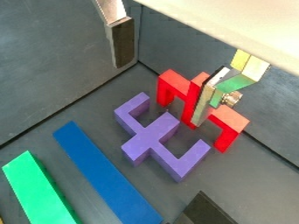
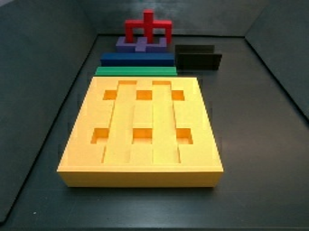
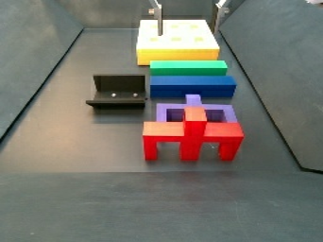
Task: Pick up the green object. Move up. Move to above the board. Insert the green object.
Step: Pick up the green object.
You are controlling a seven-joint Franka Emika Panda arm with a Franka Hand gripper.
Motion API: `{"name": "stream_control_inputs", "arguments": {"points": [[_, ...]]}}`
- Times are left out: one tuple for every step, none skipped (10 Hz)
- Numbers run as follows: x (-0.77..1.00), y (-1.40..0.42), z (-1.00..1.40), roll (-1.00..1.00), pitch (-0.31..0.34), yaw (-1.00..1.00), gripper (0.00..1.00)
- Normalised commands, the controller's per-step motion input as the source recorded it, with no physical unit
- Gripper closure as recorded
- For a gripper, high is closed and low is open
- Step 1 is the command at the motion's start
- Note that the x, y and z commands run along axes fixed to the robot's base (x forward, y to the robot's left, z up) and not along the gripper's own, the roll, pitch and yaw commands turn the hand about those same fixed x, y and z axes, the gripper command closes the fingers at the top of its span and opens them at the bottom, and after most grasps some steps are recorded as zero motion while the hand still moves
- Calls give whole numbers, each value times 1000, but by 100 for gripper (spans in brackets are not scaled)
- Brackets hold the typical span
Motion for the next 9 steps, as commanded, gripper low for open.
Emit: {"name": "stream_control_inputs", "arguments": {"points": [[-66, 0, 0, 0, -34, 0, 0], [-157, -77, -46, -9, -150, 0, 0], [0, -77, -103, -156, -189, -277, 0], [0, -249, -83, -179, -206, -680, 0], [0, -194, -114, -214, -243, -777, 0], [0, -100, -109, -224, -253, -851, 0], [0, -91, -117, -227, -259, -857, 0], [-9, -77, -123, -227, -267, -874, 0], [-11, -77, -126, -224, -264, -880, 0]]}}
